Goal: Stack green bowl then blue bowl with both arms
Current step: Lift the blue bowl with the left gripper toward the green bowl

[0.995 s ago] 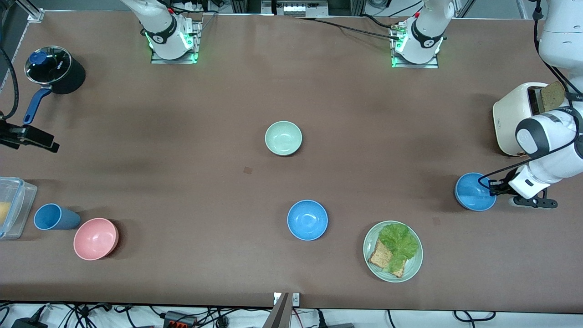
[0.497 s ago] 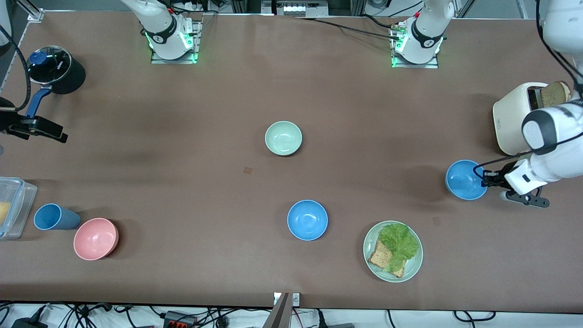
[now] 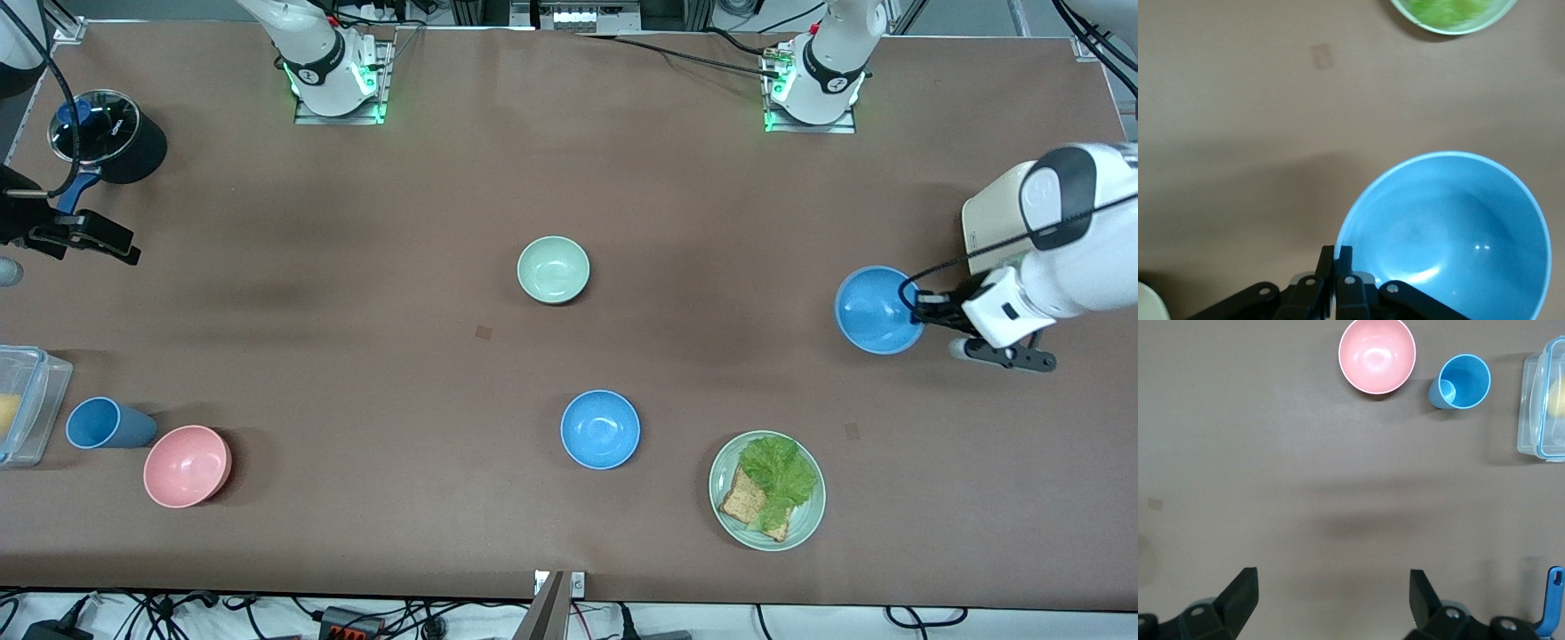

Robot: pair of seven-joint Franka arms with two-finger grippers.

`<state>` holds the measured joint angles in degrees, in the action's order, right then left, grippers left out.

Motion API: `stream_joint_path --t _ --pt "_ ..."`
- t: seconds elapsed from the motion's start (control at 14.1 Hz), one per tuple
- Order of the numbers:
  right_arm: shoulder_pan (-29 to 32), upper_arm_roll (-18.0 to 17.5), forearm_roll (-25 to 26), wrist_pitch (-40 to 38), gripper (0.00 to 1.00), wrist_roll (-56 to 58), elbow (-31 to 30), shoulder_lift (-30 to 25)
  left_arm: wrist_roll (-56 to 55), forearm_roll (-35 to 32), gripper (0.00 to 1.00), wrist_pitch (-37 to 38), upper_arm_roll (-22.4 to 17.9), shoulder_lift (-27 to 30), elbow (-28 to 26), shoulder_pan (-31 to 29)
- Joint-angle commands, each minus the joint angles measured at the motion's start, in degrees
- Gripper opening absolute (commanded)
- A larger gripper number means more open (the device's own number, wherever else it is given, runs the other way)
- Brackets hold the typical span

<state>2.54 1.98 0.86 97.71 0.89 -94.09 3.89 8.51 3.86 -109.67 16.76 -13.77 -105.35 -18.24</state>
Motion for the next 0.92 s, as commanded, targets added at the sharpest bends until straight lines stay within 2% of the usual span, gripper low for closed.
stream_joint_path --t 0.0,0.14,0.28,0.57,0.71,0.85 --pt "0.10 -0.31 0.89 0.64 1.00 1.22 -1.97 -1.86 -9.79 2.55 0.01 3.58 4.93 5.23 -2.05 -0.57" --pt "0.10 -0.31 0.89 0.21 1.00 1.48 -1.97 -1.86 -18.66 4.22 0.01 3.76 9.68 6.56 -2.23 -0.57" --pt "0.18 -0.31 0.89 0.11 1.00 2.88 -1.97 -1.78 -30.86 5.45 0.01 3.15 16.52 6.48 -1.97 -0.57" --pt "0.10 -0.31 0.81 0.29 1.00 2.10 -1.97 -1.78 -50.48 6.95 0.00 -3.43 26.11 2.54 -2.23 0.40" --pt "0.10 -0.31 0.81 0.38 1.00 2.10 -1.97 -1.78 -56.56 6.95 0.00 -7.82 29.28 -1.42 -2.23 1.27" --pt "0.10 -0.31 0.81 0.29 1.00 2.36 -1.88 -1.78 -62.71 6.95 0.00 -14.13 29.48 -4.32 -3.02 5.99"
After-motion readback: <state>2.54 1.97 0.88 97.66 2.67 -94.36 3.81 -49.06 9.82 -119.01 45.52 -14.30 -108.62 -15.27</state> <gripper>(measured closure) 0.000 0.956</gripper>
